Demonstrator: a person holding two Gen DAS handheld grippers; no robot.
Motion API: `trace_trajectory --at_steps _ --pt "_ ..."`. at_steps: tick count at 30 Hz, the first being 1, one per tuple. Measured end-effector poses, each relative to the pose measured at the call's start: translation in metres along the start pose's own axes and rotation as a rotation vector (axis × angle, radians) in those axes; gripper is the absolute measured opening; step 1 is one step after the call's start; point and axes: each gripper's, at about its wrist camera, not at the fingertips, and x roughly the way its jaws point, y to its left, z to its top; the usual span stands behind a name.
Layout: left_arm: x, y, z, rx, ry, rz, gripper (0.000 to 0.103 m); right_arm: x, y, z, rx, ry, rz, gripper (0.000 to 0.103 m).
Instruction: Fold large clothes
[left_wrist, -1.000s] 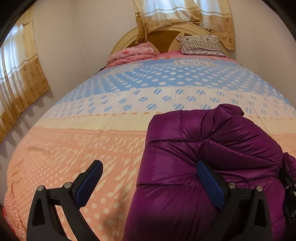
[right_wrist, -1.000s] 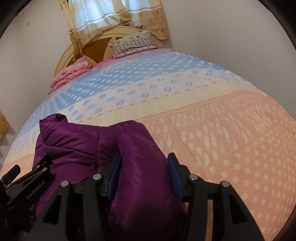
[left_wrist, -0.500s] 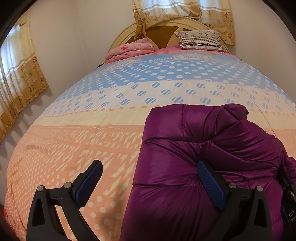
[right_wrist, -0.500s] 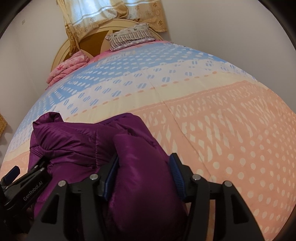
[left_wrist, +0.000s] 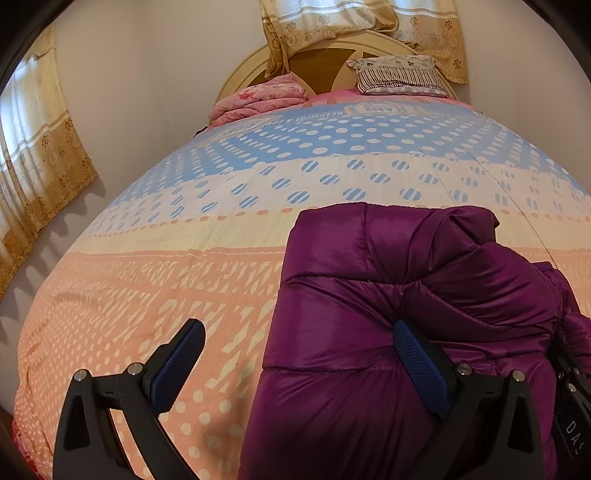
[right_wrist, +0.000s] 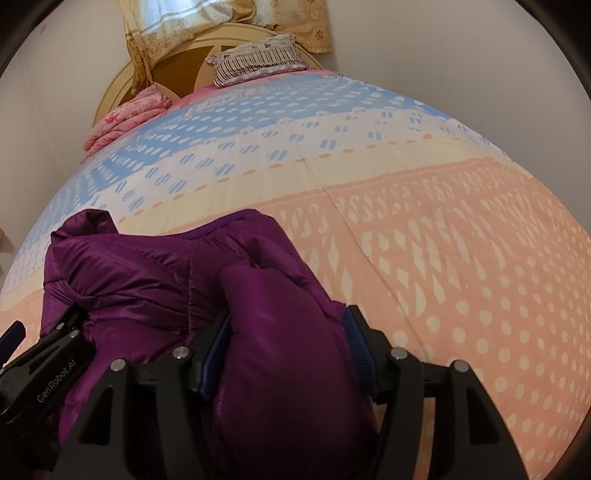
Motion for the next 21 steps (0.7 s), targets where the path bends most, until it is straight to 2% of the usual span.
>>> trace_trajectory --at_steps 21 --pt "0.0027 -0.0041 -0.0009 0.027 0.003 0.019 0.102 0.0076 0.0034 -0.0013 -0.016 0.035 -0.03 0.067"
